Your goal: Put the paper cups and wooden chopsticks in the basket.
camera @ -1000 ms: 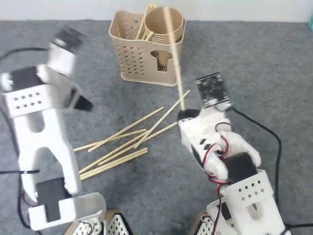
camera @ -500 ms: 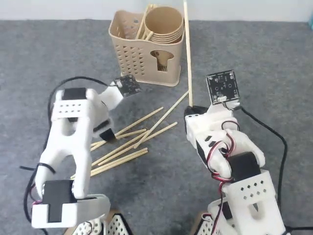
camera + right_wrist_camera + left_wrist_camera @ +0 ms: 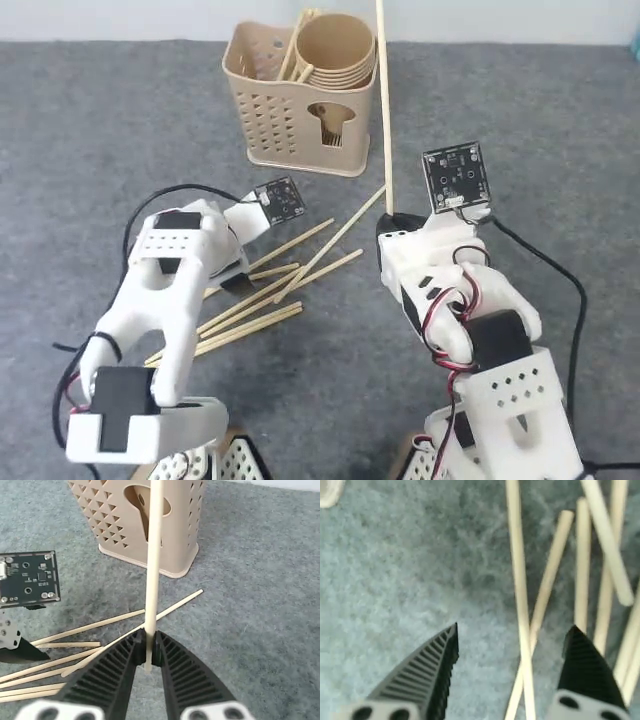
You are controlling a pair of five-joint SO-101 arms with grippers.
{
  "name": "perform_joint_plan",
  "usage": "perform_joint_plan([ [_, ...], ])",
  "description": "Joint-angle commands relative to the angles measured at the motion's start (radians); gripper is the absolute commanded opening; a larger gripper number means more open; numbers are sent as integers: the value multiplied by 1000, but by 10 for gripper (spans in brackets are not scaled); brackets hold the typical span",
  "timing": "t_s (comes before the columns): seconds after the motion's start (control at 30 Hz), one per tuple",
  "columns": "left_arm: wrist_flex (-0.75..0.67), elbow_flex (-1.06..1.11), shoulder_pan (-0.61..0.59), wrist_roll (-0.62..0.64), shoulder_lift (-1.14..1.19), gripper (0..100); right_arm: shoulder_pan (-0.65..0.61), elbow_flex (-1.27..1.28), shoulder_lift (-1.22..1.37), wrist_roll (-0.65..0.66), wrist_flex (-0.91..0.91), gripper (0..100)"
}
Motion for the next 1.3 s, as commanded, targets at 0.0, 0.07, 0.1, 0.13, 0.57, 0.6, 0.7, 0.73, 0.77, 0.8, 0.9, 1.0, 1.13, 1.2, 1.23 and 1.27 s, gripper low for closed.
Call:
perform_joint_plan([
  [0.0,-57,-64,8,-6,89,316,8,-17,-31,-12,-25,7],
  [0.07,-25,-133,8,-6,169,316,8,-17,-31,-12,-25,7],
  [0.1,20,-179,6,-6,199,313,10,-17,-31,-12,-25,7],
  [0.13,63,-226,6,-6,229,296,10,-17,-31,-12,-25,7],
  [0.57,325,-429,61,-8,413,12,7,-17,-31,-12,-24,7],
  [0.6,364,-437,64,-8,408,12,5,-15,-31,-12,-24,7],
  [0.7,499,-466,75,-8,364,12,4,-9,-31,-12,-25,7],
  [0.73,542,-473,78,-8,342,12,4,-9,-31,-12,-25,7],
  [0.77,578,-476,81,-8,318,12,4,-9,-31,-12,-25,7],
  [0.8,608,-476,83,-8,290,12,4,-9,-31,-12,-25,7],
  [0.9,664,-473,100,-6,209,12,4,-9,-31,-12,-25,7],
  [1.0,718,-475,110,-6,115,12,2,-8,-31,-12,-25,7],
  [1.13,735,-475,109,-5,-37,12,2,-8,-31,-12,-25,7],
  [1.2,749,-475,103,-5,-112,12,2,-8,-31,-12,-25,7],
  [1.23,769,-479,103,-5,-146,12,2,-8,-31,-12,-25,7],
  [1.27,783,-479,101,-6,-180,12,2,-8,-31,-12,-25,7],
])
